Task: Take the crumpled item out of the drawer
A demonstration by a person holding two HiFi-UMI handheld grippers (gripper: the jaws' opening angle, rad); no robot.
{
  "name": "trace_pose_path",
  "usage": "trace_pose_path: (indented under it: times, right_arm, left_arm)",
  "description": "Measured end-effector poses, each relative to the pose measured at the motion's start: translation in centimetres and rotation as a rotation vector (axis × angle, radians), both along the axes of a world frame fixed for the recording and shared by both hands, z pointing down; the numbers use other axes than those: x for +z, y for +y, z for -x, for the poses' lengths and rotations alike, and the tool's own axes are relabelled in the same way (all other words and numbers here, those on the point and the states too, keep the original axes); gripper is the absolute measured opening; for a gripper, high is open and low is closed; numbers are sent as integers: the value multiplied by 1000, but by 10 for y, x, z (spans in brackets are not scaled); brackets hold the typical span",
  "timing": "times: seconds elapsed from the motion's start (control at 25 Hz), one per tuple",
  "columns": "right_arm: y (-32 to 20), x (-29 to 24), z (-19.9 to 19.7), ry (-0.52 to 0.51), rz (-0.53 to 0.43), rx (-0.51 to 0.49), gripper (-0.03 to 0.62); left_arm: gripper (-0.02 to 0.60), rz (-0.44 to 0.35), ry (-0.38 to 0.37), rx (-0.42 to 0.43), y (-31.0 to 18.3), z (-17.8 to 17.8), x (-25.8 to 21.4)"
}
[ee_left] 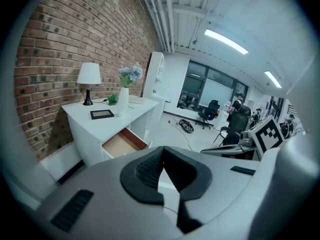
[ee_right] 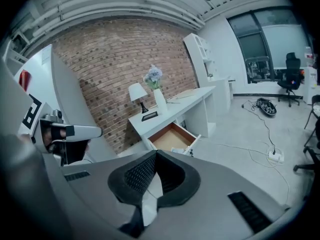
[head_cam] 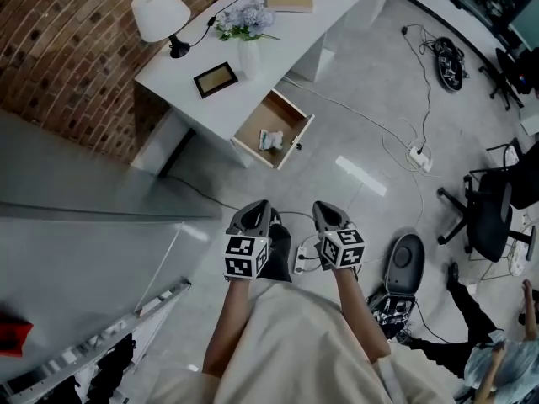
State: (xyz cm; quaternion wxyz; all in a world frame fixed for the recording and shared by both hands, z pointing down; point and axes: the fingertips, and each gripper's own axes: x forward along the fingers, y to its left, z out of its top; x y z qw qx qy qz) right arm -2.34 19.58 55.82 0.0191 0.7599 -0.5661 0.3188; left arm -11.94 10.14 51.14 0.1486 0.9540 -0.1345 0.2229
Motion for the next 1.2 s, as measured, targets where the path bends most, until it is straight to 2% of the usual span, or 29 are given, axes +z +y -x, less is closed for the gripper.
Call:
trace_pose_path:
  times: [0.4, 0.64, 0.76, 0.96, 1.08, 1.2]
  right_arm:
    - [-70, 13, -80, -14, 79, 23, 25]
    - [-106, 13, -119, -12, 92, 32, 25]
    - [-123, 12, -128, -2, 104, 1, 25]
    - [-156, 8, -144, 40, 132, -111, 25]
    - [-178, 9, -164, 69, 132, -182, 25]
    - [-202, 13, -180, 73, 132, -295, 25]
  left_arm:
    - [15, 55, -21, 22, -83, -87, 11]
    - [16, 69, -23, 17, -121, -123, 15]
    - [15, 78, -29, 0, -134, -129, 16]
    - [17, 99, -39, -85, -159, -128, 20]
    - [16, 104, -38, -176, -174, -130, 21]
    - [17, 106, -51, -281, -186, -134, 25]
